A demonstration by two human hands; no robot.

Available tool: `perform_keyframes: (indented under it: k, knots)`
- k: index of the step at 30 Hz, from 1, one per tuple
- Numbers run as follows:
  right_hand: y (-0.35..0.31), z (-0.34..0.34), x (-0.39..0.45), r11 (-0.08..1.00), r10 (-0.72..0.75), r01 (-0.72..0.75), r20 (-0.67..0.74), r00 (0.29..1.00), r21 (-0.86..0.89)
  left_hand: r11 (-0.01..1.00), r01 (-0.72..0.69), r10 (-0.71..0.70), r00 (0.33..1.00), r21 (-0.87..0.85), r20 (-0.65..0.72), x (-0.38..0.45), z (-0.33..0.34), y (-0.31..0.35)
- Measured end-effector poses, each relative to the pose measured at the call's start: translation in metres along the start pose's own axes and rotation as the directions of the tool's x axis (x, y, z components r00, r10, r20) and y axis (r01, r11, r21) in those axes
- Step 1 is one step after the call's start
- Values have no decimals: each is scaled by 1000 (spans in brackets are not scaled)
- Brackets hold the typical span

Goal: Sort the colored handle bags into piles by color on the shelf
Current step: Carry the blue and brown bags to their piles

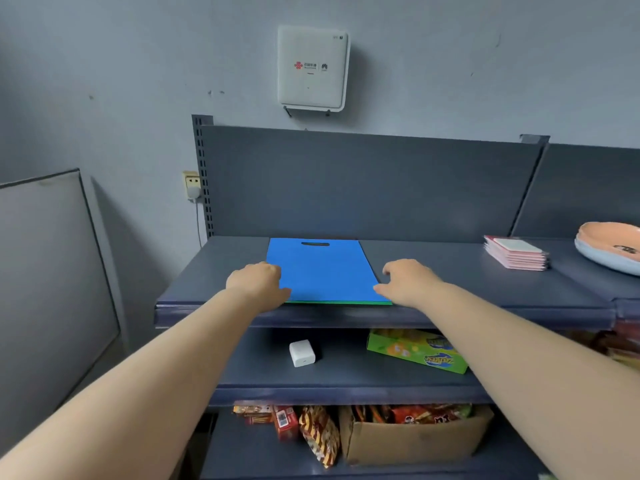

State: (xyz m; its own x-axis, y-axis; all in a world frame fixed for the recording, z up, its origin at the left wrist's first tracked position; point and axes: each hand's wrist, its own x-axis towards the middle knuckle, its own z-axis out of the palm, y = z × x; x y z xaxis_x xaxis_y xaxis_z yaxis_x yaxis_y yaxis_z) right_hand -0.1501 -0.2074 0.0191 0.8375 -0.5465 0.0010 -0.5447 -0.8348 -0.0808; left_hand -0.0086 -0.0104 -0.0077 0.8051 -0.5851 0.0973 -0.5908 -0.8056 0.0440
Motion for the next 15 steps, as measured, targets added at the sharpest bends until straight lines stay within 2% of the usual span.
perform_keyframes:
  k: [10, 15]
  knots:
    - [9, 54, 78, 955, 231, -251, 135, 964, 159, 1000, -17, 17, 999, -19, 43, 53, 53, -5]
    - [13, 55, 95, 896, 330, -349, 114, 937, 275, 994, -18, 26, 997, -105, 78, 65, 53, -2]
